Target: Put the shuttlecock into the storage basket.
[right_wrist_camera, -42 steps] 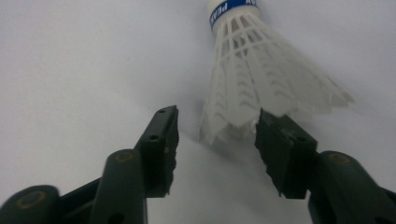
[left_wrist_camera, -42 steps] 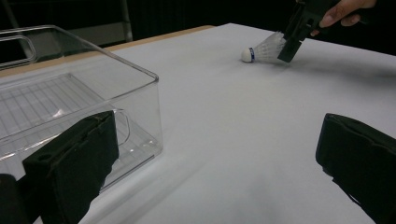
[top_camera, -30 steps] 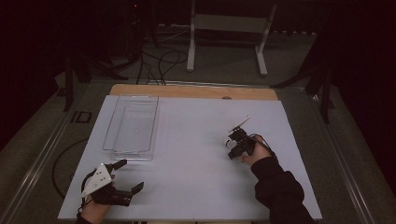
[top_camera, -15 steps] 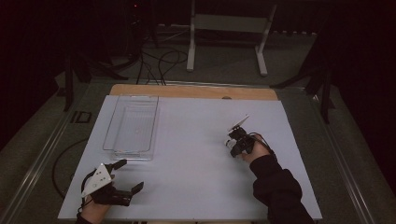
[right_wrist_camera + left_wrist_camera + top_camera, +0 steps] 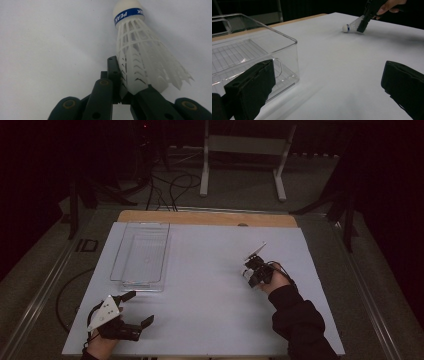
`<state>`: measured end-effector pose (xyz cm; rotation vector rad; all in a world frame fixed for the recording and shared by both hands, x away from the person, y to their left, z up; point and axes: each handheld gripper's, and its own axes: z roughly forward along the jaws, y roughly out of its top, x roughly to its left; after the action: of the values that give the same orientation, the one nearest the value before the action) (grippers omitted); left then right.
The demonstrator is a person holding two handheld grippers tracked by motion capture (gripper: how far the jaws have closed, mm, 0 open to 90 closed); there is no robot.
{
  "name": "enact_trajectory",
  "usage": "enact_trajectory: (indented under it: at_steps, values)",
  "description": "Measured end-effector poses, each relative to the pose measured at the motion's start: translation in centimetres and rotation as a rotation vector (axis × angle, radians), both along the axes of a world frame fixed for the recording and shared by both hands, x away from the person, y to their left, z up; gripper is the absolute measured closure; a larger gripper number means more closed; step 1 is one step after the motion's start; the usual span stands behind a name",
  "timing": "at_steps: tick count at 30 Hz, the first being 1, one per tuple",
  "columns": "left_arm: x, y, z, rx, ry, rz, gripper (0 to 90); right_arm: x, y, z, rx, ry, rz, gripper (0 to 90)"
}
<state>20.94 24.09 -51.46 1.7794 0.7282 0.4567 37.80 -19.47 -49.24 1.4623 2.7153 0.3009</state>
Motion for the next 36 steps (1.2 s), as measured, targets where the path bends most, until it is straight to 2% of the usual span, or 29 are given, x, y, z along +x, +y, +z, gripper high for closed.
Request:
enact_trajectory:
  at_steps: [6,11,24,27,30,36]
  values:
    - [0.0,0.0,0.0,0.001,0.001,0.0,0.0,-0.3,-0.1,0.6,-0.035,-0.029,0.052,90.0]
    - [0.0,0.0,0.0,0.0,0.001,0.001,0.0,-0.7,-0.2,0.7,-0.047,-0.014,0.119,90.0]
    - [0.0,-0.1,0.0,0.0,0.002,0.0,0.0,-1.9,-0.4,0.5,-0.053,0.023,0.228,90.0]
    - [0.0,-0.1,0.0,0.001,0.001,0.0,0.0,-2.0,-0.5,0.5,-0.065,0.02,0.246,90.0]
    - [0.0,-0.1,0.0,0.003,0.001,0.0,0.0,-2.4,-0.6,0.7,-0.065,0.012,0.294,90.0]
    - [0.0,-0.1,0.0,0.005,0.0,-0.001,0.0,-3.0,-0.9,0.9,-0.061,0.012,0.351,90.0]
